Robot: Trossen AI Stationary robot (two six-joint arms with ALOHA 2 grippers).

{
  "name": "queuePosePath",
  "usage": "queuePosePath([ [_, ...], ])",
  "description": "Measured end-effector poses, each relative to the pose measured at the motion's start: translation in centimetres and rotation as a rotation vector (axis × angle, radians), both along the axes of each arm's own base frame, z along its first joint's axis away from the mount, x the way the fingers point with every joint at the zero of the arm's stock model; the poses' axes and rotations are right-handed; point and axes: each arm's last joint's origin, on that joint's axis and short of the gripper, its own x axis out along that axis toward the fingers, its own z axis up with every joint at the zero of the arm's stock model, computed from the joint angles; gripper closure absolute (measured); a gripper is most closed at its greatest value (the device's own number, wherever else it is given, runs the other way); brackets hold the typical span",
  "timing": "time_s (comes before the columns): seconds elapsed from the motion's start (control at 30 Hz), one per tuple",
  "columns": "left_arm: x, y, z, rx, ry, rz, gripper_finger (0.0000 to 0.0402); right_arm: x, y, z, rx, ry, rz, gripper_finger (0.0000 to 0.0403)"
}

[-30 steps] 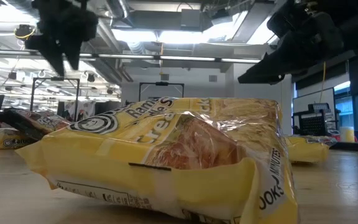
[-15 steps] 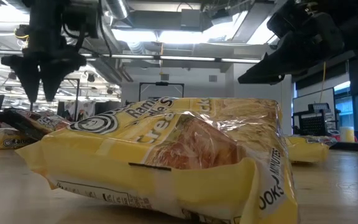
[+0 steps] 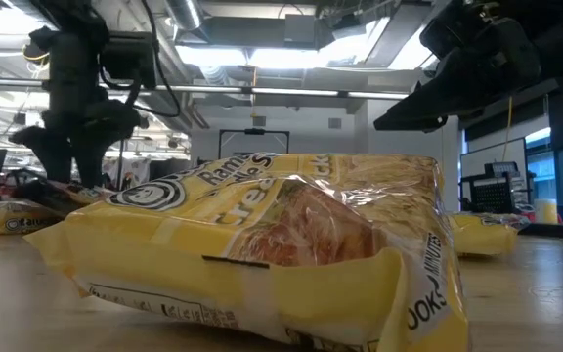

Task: Sort Maruchan noodles
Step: Put the black noodle pack into the black bin

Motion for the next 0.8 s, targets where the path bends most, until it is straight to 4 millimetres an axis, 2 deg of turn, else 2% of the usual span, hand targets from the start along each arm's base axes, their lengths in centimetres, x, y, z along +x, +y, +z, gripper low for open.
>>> queuePosePath([
  [0.4, 1.2, -0.1, -2.7, 0.016, -0.253, 0.013, 0.0205, 0.0, 0.0, 0.0, 0.000, 0.000, 0.000, 0.0196],
  [0.67, 3.0, -0.7, -1.9, 0.084, -0.440, -0.041, 0.0205, 0.0, 0.0, 0.0, 0.000, -0.001, 0.000, 0.0196],
  [0.8, 3.5, -1.2, -1.6, 0.118, -0.480, -0.075, 0.0205, 0.0, 0.0, 0.0, 0.004, 0.001, 0.013, 0.0196],
])
